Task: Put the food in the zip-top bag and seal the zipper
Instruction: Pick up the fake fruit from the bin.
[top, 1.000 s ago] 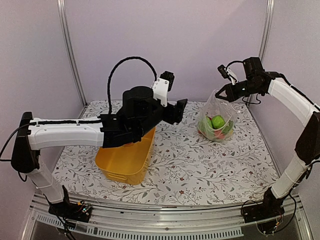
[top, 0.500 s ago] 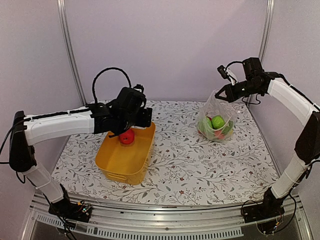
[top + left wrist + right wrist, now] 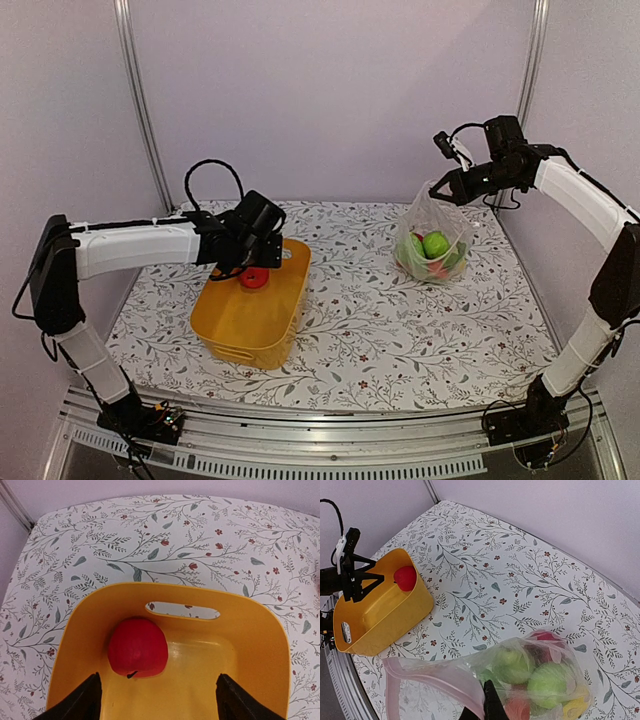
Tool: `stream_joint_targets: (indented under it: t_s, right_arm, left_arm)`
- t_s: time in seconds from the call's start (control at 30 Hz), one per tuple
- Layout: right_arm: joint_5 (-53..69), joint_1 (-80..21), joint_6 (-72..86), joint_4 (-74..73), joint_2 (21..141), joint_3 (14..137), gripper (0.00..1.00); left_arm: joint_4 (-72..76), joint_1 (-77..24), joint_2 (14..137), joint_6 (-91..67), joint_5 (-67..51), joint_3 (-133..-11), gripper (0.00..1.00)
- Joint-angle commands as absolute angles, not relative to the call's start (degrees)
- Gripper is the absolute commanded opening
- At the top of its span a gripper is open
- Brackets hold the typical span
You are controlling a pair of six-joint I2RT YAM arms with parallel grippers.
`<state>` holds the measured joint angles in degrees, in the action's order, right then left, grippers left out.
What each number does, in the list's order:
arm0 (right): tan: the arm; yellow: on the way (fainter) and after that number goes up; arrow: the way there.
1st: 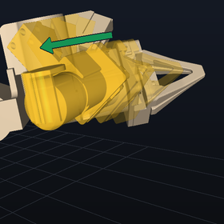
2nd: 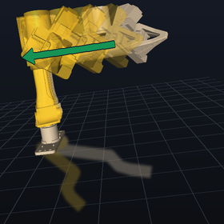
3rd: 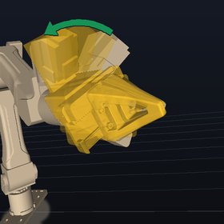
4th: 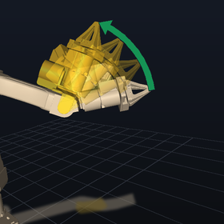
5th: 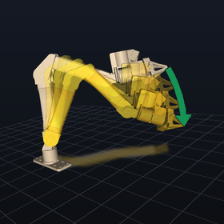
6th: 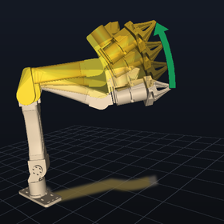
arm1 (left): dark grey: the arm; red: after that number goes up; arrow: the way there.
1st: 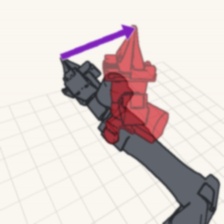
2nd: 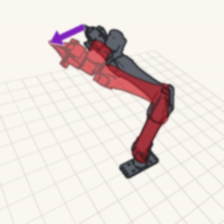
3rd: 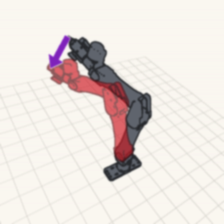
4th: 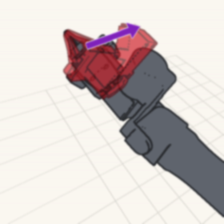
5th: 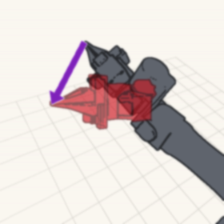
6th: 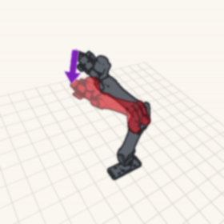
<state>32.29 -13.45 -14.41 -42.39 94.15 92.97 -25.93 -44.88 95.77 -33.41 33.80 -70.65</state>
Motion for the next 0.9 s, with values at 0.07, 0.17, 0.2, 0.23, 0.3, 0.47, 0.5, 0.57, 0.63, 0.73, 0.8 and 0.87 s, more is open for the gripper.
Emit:
stream_joint_targets:
  t_s: [0.07, 0.17, 0.2, 0.23, 0.3, 0.47, 0.5, 0.57, 0.63, 0.73, 0.8, 0.87]
  right_arm:
    - [32.65, -13.64, -15.12, -42.54, 94.79, 91.93, 0.00]
    - [32.78, -13.62, -15.12, -42.54, 94.75, 91.85, 0.00]
    - [32.76, -13.62, -15.12, -42.54, 94.79, 91.92, 0.00]
    - [32.78, -13.67, -15.12, -42.54, 94.83, 91.91, 0.00]
    - [32.82, -13.73, -15.12, -42.54, 94.88, 91.93, 0.00]
    - [32.78, -13.72, -15.12, -42.58, 94.84, 91.85, 0.00]
    - [32.78, -13.81, -15.12, -42.61, 94.90, 91.85, 0.00]
    - [32.78, -13.80, -15.12, -42.67, 94.91, 91.77, 0.00]
    - [32.78, -13.84, -15.18, -42.71, 94.92, 91.77, 0.00]
    - [32.75, -13.80, -15.20, -42.79, 94.84, 91.76, 0.00]
    - [32.75, -13.94, -15.29, -42.81, 94.85, 91.69, 0.00]
    - [32.78, -13.94, -15.29, -42.80, 94.96, 91.67, 0.00]
  left_arm:
    - [-27.30, -42.33, 98.62, -35.10, 33.51, -69.75, 0.79]
    - [-25.98, -41.39, 99.46, -35.30, 34.05, -68.59, 0.79]
    - [-25.86, -41.07, 99.82, -35.38, 33.83, -68.48, 0.79]
    - [-25.70, -40.73, 100.23, -35.37, 33.62, -68.39, 0.79]
    - [-25.14, -40.26, 101.04, -35.22, 33.00, -68.38, 0.81]
    - [-24.51, -39.17, 103.45, -34.44, 30.75, -69.17, 0.83]
    - [-24.26, -38.93, 103.91, -34.23, 30.16, -69.36, 0.83]
    - [-23.88, -38.50, 104.84, -33.91, 29.22, -69.79, 0.83]
    - [-23.80, -38.10, 105.76, -33.71, 28.33, -70.39, 0.84]
    - [-24.08, -37.72, 107.15, -33.53, 27.78, -71.31, 0.84]
    - [-24.13, -37.49, 107.95, -33.24, 27.61, -71.81, 0.84]
    - [-24.20, -37.09, 108.91, -32.97, 27.76, -72.38, 0.84]
